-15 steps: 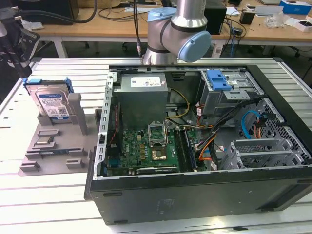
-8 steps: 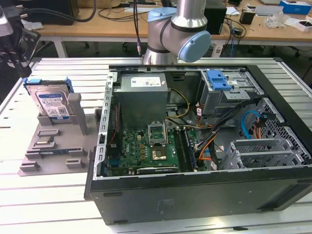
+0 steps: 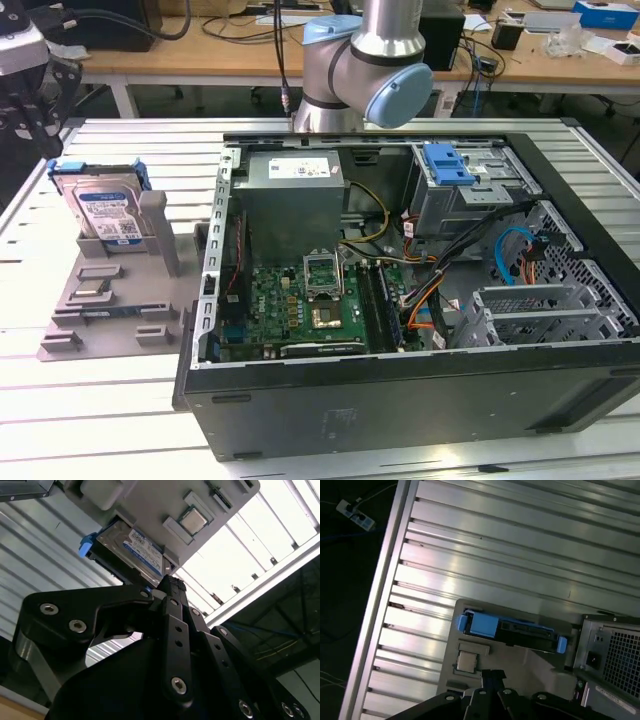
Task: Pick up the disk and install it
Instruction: 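Pick up the disk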
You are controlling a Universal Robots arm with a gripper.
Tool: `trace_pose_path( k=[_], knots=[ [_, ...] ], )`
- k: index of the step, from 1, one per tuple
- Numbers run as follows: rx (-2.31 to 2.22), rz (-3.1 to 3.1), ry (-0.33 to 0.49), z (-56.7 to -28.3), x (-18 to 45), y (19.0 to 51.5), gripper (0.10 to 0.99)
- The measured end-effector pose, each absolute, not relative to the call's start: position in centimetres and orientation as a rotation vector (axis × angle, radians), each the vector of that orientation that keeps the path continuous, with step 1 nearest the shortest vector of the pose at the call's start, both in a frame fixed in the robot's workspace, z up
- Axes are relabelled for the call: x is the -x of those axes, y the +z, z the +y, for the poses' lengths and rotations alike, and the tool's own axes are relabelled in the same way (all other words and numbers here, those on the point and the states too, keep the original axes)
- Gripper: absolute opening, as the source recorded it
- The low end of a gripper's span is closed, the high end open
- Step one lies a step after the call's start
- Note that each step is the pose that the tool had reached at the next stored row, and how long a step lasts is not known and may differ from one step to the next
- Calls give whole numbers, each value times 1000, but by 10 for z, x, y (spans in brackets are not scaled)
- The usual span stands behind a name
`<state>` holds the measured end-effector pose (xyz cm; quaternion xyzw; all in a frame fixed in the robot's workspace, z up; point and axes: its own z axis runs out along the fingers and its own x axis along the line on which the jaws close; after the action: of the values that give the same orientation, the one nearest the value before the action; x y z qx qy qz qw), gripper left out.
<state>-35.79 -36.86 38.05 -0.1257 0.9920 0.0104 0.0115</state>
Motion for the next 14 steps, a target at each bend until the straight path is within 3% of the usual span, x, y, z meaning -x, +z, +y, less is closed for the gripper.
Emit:
trace_pose_path(
  k=[14],
  knots=[
    [828, 3010, 37, -369, 358, 380, 102]
  ],
)
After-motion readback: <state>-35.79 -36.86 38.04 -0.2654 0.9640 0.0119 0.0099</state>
